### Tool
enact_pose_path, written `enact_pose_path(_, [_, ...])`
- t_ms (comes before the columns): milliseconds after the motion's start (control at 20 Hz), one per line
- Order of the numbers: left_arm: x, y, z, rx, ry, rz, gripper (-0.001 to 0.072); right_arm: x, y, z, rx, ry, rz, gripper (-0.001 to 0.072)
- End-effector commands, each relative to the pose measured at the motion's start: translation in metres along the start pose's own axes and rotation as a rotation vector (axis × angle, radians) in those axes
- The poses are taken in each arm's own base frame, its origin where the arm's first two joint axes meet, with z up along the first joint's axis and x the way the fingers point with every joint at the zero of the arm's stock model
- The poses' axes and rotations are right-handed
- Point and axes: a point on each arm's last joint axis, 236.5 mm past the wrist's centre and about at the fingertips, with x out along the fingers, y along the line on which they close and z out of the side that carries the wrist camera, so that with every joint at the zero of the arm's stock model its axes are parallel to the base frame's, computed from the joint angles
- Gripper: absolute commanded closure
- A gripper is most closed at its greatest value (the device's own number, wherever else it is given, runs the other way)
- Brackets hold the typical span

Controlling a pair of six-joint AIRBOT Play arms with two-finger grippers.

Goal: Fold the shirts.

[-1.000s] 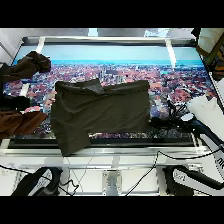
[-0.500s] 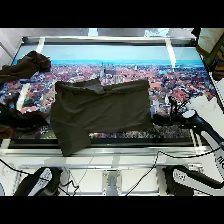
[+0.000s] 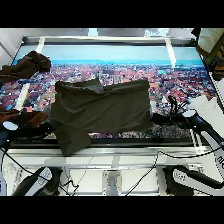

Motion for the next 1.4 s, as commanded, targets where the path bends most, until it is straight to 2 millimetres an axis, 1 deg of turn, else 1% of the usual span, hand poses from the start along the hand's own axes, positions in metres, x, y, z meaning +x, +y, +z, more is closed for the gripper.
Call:
enact_pose_path(0, [0.014,-0.008,0.020,-0.092,-0.069,-0.121,0.0217,0.000,0.006,0.003,0.024,-0.012,0.023,0.0690])
enact_pose_path(100, [0.025,-0.012,0.018,-0.121,-0.041,-0.168,0.0217,0.000,0.009,0.004,0.038,-0.017,0.037,0.0690])
enact_pose_path(200, [0.036,-0.016,0.007,-0.132,0.019,-0.199,0.0218,0.000,0.010,0.004,0.040,-0.016,0.041,0.0690])
enact_pose_path(250, [0.041,-0.017,0.001,-0.125,0.050,-0.214,0.0236,-0.001,0.010,0.004,0.040,-0.014,0.042,0.0690])
enact_pose_path(350, [0.045,-0.017,-0.005,-0.111,0.078,-0.222,0.0249,-0.001,0.012,0.002,0.041,-0.005,0.048,0.0690])
enact_pose_path(400, [0.045,-0.018,-0.004,-0.098,0.075,-0.224,0.0252,-0.001,0.012,0.001,0.040,-0.001,0.051,0.0689])
enact_pose_path(500, [0.043,-0.019,-0.004,-0.072,0.076,-0.230,0.0479,-0.001,0.013,0.000,0.044,0.003,0.054,0.0690])
enact_pose_path(650, [0.035,-0.025,0.006,-0.018,0.071,-0.245,0.0490,-0.001,0.015,0.001,0.051,-0.001,0.062,0.0689])
enact_pose_path(700, [0.031,-0.025,0.013,-0.001,0.063,-0.244,0.0534,-0.001,0.016,0.002,0.056,-0.005,0.066,0.0690])
enact_pose_path(750, [0.026,-0.029,0.019,0.014,0.058,-0.253,0.0620,-0.001,0.017,0.003,0.062,-0.009,0.072,0.0690])
enact_pose_path(800, [0.021,-0.033,0.025,0.029,0.054,-0.265,0.0648,-0.001,0.019,0.004,0.067,-0.011,0.077,0.0690])
enact_pose_path(850, [0.013,-0.039,0.030,0.052,0.058,-0.283,0.0695,-0.002,0.020,0.006,0.062,-0.014,0.079,0.0689])
enact_pose_path(950, [-0.003,-0.051,0.038,0.122,0.068,-0.324,0.0696,-0.007,0.021,0.013,0.023,-0.015,0.070,0.0681])
enact_pose_path(1000, [-0.011,-0.057,0.041,0.154,0.074,-0.342,0.0695,-0.011,0.023,0.016,-0.007,-0.007,0.068,0.0604])
enact_pose_path(1050, [-0.018,-0.061,0.046,0.173,0.075,-0.355,0.0696,-0.016,0.029,0.020,-0.035,0.006,0.079,0.0426])
enact_pose_path(1100, [-0.023,-0.064,0.050,0.187,0.071,-0.361,0.0696,-0.023,0.036,0.023,-0.062,0.022,0.094,0.0333])
enact_pose_path(1150, [-0.026,-0.066,0.054,0.196,0.064,-0.363,0.0695,-0.030,0.042,0.024,-0.099,0.045,0.101,0.0332])
enact_pose_path(1200, [-0.028,-0.066,0.056,0.203,0.057,-0.363,0.0696,-0.036,0.042,0.025,-0.134,0.071,0.085,0.0332])
enact_pose_path(1250, [-0.028,-0.067,0.057,0.207,0.053,-0.363,0.0695,-0.042,0.035,0.024,-0.159,0.102,0.042,0.0332])
enact_pose_path(1350, [-0.028,-0.067,0.056,0.221,0.054,-0.366,0.0695,-0.047,0.004,0.019,-0.149,0.145,-0.098,0.0332])
